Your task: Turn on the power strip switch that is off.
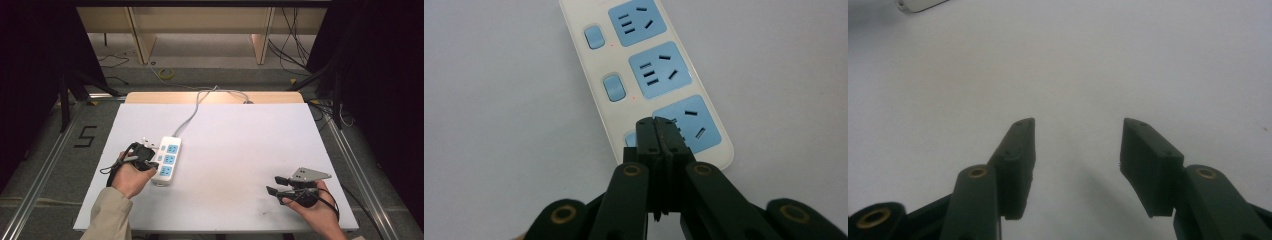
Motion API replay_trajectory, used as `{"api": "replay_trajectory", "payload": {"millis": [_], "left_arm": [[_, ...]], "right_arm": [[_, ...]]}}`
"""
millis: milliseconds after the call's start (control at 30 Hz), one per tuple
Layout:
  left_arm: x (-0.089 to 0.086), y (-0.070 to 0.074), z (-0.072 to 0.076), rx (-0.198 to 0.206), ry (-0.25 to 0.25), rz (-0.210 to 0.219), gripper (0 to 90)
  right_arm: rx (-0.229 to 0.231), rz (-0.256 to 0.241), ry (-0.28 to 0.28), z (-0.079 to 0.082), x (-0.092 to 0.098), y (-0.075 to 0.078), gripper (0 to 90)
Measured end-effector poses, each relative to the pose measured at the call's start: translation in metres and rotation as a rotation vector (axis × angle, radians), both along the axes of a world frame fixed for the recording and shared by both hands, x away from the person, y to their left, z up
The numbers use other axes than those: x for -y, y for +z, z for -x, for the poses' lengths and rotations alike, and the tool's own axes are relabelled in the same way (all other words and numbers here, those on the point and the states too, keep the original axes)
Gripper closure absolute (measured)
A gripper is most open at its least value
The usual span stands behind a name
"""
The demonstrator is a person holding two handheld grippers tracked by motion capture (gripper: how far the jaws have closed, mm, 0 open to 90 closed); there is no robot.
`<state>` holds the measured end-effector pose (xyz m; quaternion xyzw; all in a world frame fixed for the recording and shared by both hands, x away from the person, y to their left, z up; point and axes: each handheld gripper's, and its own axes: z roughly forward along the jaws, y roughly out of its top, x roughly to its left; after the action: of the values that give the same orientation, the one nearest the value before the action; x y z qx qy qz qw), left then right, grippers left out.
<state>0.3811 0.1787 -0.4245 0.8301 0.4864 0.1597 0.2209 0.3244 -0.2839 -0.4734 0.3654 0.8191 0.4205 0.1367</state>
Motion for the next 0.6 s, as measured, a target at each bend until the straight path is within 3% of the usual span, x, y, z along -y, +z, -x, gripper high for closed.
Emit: {"api": "replay_trajectory", "payload": {"millis": [600], "left_arm": [[0.0030,-0.0043,-0.0069,-0.030,0.009,-0.028,89.7]], "right_arm": [[0.000,0.003,-0.001,-0.0006,0.0008,-0.0001,48.9]]}}
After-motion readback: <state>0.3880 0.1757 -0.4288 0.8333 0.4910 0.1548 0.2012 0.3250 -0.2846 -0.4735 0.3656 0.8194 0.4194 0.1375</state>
